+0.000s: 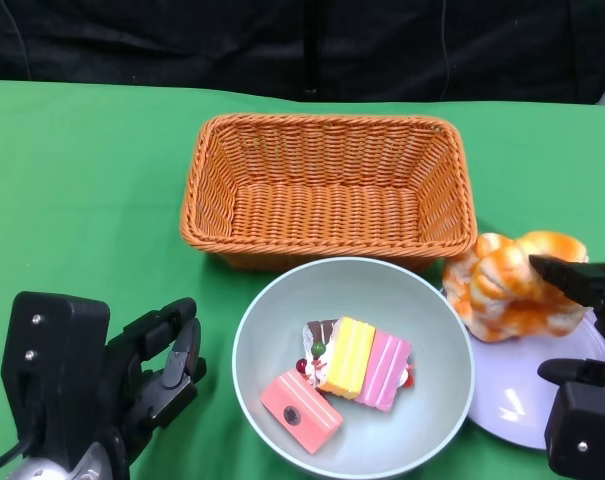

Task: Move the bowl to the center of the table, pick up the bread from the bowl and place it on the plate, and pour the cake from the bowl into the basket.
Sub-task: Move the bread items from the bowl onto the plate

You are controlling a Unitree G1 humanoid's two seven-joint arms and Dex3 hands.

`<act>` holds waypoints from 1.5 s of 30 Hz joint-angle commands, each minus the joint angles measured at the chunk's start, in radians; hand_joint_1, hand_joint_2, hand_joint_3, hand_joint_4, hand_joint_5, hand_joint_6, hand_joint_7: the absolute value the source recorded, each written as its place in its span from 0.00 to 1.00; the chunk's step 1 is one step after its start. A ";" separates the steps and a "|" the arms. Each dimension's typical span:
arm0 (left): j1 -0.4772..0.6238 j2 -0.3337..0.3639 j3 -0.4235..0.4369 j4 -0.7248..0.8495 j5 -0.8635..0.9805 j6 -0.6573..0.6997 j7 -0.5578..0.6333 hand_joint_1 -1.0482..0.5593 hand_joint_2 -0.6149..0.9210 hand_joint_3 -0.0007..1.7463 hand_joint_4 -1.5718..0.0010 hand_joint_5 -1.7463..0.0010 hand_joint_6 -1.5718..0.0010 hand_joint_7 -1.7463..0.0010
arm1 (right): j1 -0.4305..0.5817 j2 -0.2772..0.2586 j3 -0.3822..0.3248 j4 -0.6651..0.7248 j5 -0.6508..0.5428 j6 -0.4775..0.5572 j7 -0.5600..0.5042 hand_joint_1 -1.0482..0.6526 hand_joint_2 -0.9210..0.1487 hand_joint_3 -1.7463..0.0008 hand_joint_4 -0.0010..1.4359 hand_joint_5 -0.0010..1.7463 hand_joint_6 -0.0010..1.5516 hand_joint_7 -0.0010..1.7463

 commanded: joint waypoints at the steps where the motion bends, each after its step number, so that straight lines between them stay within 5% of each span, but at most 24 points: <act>1: 0.005 0.015 0.009 -0.003 -0.001 -0.007 -0.003 0.26 1.00 0.40 1.00 0.55 0.79 0.99 | 0.007 -0.014 0.000 -0.022 -0.005 0.016 -0.006 0.10 0.00 0.82 0.00 0.05 0.07 0.00; 22: 0.079 0.062 -0.062 -0.048 0.081 -0.245 -0.018 0.23 1.00 0.38 1.00 0.51 0.81 0.99 | 0.002 0.007 0.038 -0.009 -0.031 0.040 -0.100 0.12 0.00 0.83 0.02 0.07 0.06 0.00; 38: 0.133 0.152 -0.116 -0.019 0.270 -0.630 -0.039 0.24 1.00 0.33 1.00 0.46 0.77 0.97 | 0.109 0.026 -0.006 -0.158 0.020 0.037 -0.114 0.14 0.00 0.82 0.00 0.15 0.06 0.00; 45: 0.131 0.189 -0.118 0.012 0.320 -0.769 -0.056 0.22 1.00 0.32 1.00 0.42 0.77 0.97 | 0.139 0.027 -0.002 -0.184 0.018 0.021 -0.113 0.14 0.00 0.81 0.07 0.21 0.07 0.01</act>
